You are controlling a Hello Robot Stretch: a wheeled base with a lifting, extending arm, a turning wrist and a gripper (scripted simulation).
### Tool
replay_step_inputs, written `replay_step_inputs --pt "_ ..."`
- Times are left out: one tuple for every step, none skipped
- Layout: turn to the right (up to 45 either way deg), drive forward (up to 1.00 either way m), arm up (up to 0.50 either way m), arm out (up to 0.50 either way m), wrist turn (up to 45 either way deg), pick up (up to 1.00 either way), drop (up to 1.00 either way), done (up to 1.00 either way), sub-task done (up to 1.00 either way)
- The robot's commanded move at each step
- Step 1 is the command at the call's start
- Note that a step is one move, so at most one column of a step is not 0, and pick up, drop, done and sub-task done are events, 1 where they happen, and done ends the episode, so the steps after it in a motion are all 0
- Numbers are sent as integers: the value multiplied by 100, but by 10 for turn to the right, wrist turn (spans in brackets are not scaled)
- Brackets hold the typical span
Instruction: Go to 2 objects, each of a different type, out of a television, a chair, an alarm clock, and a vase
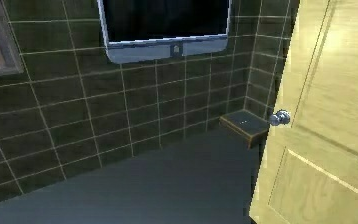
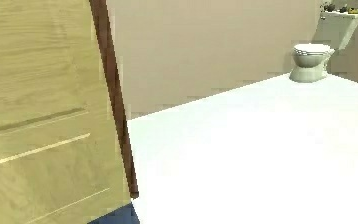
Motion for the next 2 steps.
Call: replay_step_inputs --pt "0 20 0 0 0 0 0 0 0" --pt "-270 0 0 0 0 0 0 0 0"
